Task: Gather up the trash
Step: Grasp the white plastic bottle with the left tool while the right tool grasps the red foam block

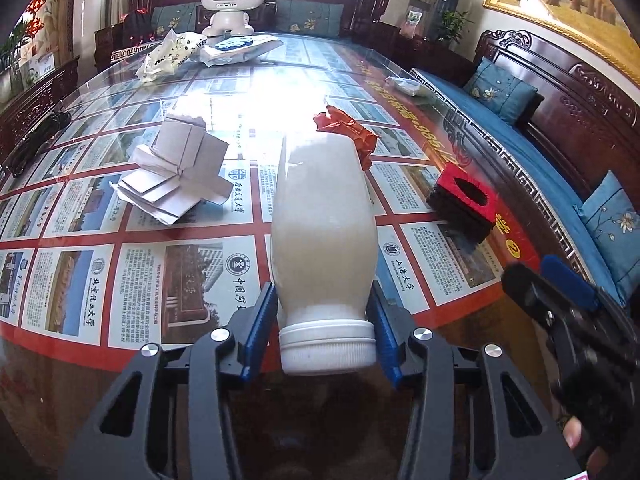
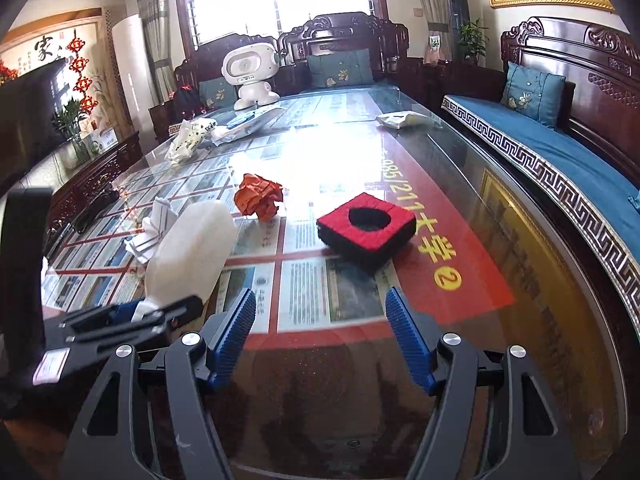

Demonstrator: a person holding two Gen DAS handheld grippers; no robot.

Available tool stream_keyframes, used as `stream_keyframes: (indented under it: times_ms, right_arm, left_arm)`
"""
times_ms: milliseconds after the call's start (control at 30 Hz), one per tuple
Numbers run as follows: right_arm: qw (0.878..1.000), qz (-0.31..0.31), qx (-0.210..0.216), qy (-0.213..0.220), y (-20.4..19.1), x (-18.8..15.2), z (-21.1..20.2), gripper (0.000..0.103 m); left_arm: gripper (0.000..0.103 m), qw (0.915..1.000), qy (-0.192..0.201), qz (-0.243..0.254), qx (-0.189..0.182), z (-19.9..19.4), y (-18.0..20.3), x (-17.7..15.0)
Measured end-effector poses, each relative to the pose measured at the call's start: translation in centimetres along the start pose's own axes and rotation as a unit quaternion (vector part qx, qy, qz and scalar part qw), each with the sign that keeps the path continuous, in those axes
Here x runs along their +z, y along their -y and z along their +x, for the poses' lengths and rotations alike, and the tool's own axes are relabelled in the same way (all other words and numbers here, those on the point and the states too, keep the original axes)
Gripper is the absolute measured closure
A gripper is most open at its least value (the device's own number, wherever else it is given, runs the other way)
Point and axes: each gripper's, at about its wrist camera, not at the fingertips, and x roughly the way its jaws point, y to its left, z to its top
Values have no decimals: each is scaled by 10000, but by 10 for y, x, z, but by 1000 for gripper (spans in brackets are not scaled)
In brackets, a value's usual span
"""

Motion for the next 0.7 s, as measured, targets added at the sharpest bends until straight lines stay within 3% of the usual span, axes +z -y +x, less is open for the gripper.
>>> stream_keyframes:
  times_ms: [333, 667, 700]
  right_arm:
    - [9989, -434, 178, -8, -3, 36, 43, 42]
    - [9961, -584, 177, -633, 2, 50, 88, 44]
    - [9953, -532, 189, -792, 3, 49, 93, 51]
  left_arm:
    - [57, 9999, 55, 130, 34, 7, 13, 19]
    - [57, 9998, -96, -154, -28, 18, -2, 20]
    - [57, 9997, -98, -194, -67, 18, -3, 20]
